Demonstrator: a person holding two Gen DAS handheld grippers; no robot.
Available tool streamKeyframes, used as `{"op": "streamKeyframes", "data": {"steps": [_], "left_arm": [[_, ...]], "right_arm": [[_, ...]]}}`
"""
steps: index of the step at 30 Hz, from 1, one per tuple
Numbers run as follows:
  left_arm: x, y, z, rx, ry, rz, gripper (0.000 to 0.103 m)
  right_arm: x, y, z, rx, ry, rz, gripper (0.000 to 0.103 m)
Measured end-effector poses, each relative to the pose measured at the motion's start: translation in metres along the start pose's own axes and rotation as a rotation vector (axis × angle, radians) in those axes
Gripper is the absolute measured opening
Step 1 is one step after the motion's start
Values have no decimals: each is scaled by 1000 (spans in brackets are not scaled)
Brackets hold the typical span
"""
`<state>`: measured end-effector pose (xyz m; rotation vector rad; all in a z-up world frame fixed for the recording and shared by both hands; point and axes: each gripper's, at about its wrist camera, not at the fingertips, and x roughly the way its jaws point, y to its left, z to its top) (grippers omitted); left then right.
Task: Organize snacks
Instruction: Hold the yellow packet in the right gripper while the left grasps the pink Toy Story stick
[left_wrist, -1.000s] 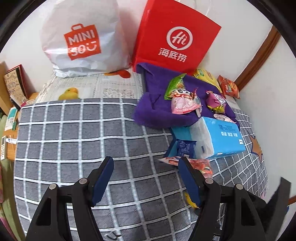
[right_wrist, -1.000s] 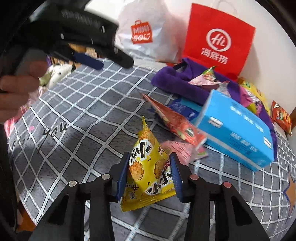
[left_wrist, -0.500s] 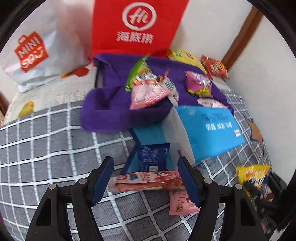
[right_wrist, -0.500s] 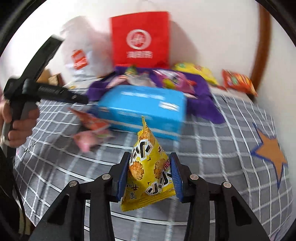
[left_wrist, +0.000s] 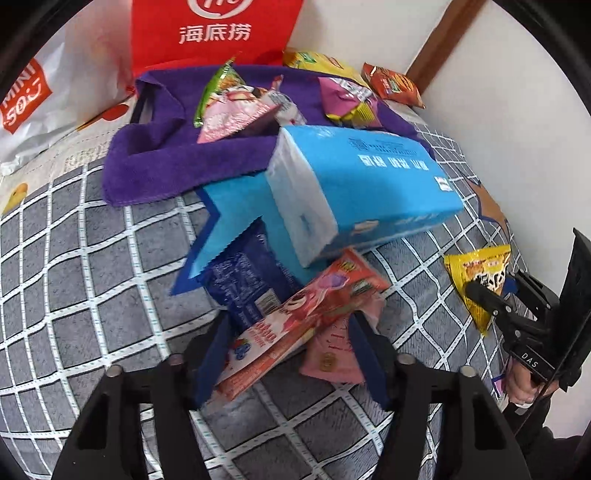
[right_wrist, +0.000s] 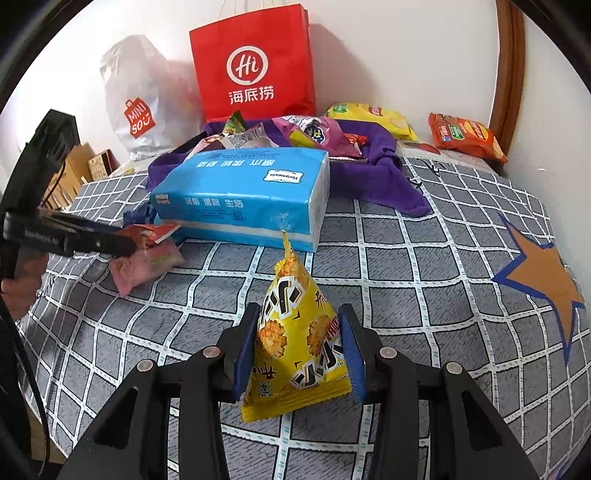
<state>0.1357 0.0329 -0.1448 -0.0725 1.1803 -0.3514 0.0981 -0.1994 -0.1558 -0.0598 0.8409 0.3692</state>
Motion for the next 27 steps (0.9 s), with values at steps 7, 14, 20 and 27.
{"op": "streamKeyframes", "data": {"steps": [7,14,20,27], "left_arm": [[-9,-4,-5,10,-8,-16,34],[-24,20,-33,-48,-10,-23,33],[-24,8,-37,2,-7,-20,38],[-7,-15,-19,85,-13,-10,50]], "right_arm": [[-3,-9,-2,21,-12,-14,43],[-5,-16,-7,36,-17,-17,43],[-2,-13,-6,26,-14,-24,43],[-3,-14,-6,31,-10,-26,43]]}}
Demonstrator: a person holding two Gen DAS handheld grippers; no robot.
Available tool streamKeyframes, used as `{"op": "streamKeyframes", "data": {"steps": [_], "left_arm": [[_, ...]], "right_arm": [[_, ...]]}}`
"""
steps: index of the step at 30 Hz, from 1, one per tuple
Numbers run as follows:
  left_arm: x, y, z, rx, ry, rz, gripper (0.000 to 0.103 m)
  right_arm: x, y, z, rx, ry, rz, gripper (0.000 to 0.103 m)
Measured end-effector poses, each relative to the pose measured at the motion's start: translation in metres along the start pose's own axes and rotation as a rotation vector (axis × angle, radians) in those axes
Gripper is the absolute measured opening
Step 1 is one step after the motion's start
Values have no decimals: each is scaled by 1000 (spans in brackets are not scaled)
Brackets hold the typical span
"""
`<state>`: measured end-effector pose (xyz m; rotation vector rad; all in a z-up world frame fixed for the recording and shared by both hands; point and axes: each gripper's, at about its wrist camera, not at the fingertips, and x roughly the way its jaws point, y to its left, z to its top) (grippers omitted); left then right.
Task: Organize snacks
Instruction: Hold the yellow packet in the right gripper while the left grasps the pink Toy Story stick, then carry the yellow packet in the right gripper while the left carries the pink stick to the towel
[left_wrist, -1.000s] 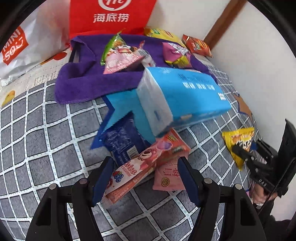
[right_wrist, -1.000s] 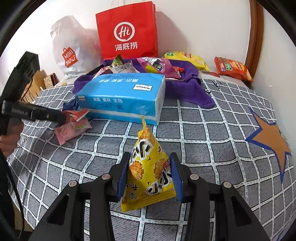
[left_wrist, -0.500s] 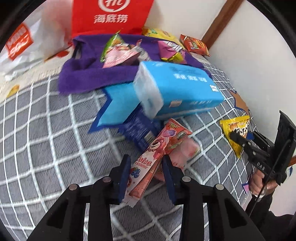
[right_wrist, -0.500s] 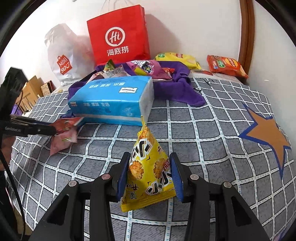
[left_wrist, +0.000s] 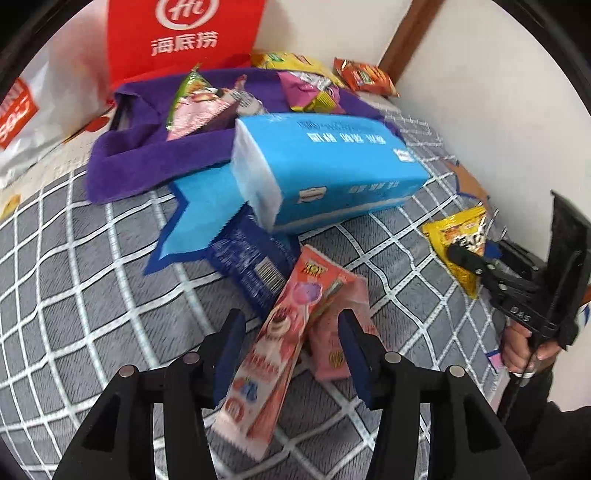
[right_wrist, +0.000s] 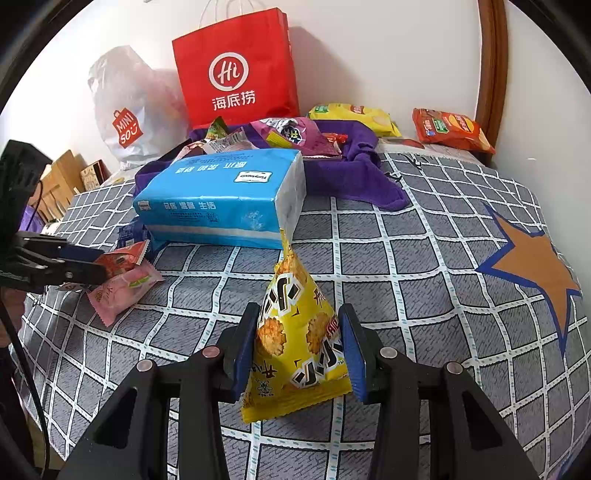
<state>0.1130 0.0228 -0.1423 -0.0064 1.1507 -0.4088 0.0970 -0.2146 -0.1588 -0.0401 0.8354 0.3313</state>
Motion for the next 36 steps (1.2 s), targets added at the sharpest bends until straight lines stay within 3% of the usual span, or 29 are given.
{"op": "streamKeyframes", "data": {"steps": [1,2,3,4,11,22,28,36], "left_arm": [[2,-3,1,8,-7,8,50],[2,-5,0,14,-19,16,43],[1,-7,-1,23,-31,27,27],[0,-8,-2,27,-32,32,22],[3,4,-16,-39,-20,27,23],[-45,10,-20,-75,-102,-12,19],[-70,16,-1,-122,-147,-49,19],[-96,23,45,-156,-202,-23,19]], "right_arm": [[0,0,0,-1,0,-6,43],[0,1,0,-6,0,-18,43],[1,1,-1,-9,-2,-25,43],[1,1,-1,-10,-3,-30,43],[4,2,1,2,4,-38,44],[-19,7,21,15,-20,-8,42],[-36,15,52,24,-46,43,42],[-40,27,104,-21,-68,23,42]]}}
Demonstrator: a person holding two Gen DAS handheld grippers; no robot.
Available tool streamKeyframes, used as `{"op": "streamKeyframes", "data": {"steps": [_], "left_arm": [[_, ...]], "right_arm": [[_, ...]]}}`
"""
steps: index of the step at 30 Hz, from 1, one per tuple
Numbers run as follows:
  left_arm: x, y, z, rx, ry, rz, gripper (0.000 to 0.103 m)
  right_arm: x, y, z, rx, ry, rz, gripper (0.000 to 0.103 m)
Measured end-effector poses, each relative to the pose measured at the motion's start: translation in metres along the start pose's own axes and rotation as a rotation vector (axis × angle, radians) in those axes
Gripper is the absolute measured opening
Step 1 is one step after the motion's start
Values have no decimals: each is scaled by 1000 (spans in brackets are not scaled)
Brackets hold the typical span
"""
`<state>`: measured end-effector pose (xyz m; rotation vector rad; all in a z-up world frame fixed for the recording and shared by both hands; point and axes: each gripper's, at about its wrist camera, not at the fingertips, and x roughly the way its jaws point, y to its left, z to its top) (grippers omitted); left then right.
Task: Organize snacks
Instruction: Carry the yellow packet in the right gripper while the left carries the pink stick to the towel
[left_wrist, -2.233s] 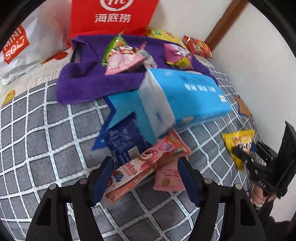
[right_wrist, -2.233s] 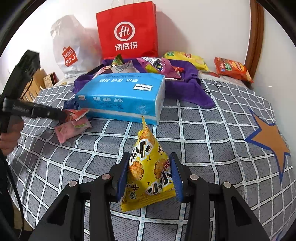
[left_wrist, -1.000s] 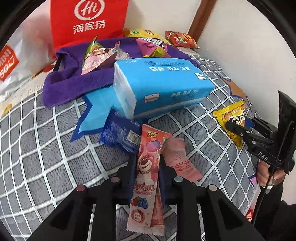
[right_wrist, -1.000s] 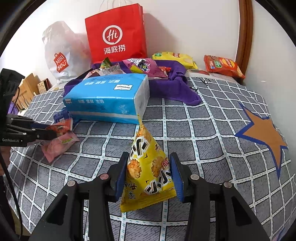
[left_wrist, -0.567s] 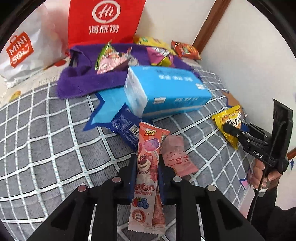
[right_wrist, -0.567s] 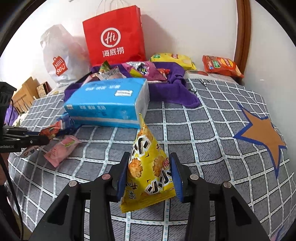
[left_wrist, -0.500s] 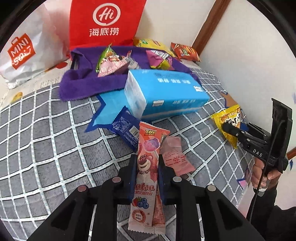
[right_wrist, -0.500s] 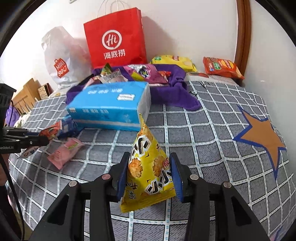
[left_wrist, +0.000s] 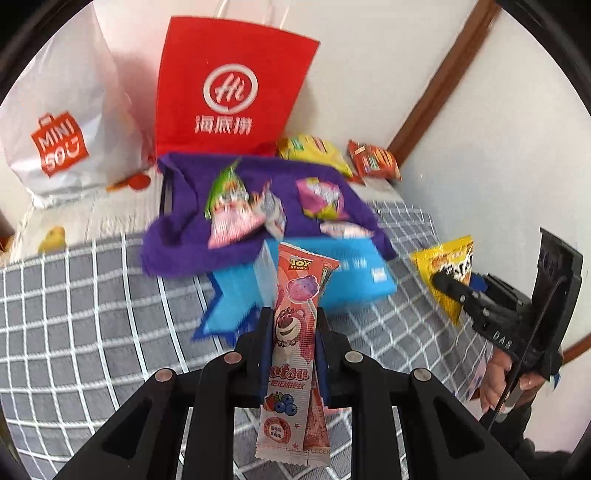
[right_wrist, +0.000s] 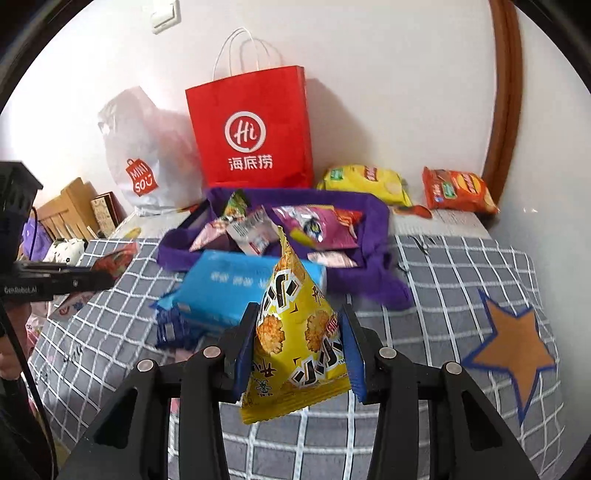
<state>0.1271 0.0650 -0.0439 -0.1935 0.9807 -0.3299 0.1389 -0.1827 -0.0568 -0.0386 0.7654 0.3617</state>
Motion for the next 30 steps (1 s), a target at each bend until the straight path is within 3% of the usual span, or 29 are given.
{"op": "streamKeyframes", "data": {"steps": [17,24,30], "left_arm": [[26,-2,102,-46,-76,41,19],[44,-4,125,-54,-77,33,19],[61,3,135,-58,-73,39,19]], "right_arm": [[41,-5,126,-8,-85,32,42],[68,-10,155,17,-89,55,42],[93,-22,154,40,-56,58,42]]}}
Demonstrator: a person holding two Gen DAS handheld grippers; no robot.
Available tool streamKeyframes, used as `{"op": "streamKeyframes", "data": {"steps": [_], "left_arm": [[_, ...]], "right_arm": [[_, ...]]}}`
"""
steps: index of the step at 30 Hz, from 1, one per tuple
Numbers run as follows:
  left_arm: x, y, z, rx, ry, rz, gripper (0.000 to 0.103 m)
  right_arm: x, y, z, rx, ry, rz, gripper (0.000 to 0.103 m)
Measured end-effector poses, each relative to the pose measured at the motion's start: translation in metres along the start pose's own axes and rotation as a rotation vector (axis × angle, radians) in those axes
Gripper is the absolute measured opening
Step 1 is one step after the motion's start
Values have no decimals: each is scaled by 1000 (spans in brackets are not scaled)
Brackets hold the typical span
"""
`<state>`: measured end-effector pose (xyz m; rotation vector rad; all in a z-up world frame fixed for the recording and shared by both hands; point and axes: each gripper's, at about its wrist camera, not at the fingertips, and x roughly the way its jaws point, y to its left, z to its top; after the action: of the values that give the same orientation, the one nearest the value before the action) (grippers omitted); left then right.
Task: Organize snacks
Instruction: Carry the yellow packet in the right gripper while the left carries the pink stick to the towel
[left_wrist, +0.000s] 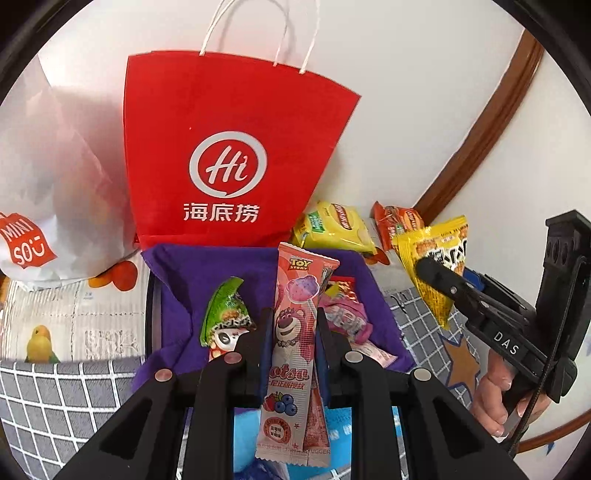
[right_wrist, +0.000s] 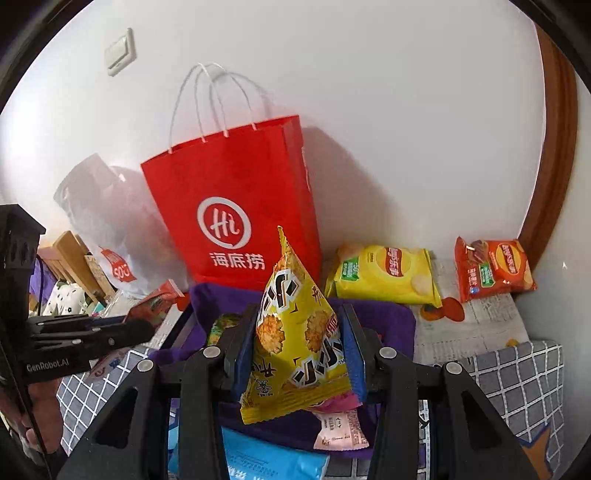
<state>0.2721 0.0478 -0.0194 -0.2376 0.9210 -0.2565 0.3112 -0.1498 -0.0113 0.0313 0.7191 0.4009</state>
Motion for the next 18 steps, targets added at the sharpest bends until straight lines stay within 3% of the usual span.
{"op": "streamKeyframes", "data": {"steps": [6,12,18], "left_arm": [[25,21,-2,-26,59,16,19],[30,42,2,-78,65,27,19],[40,42,1,-81,89,22,19]], "right_arm": [[26,-20,-7,-34,69,-35,43],[53,-42,-15,6,144,-52,43],[58,-29,-20,-12,168,27,43]]}}
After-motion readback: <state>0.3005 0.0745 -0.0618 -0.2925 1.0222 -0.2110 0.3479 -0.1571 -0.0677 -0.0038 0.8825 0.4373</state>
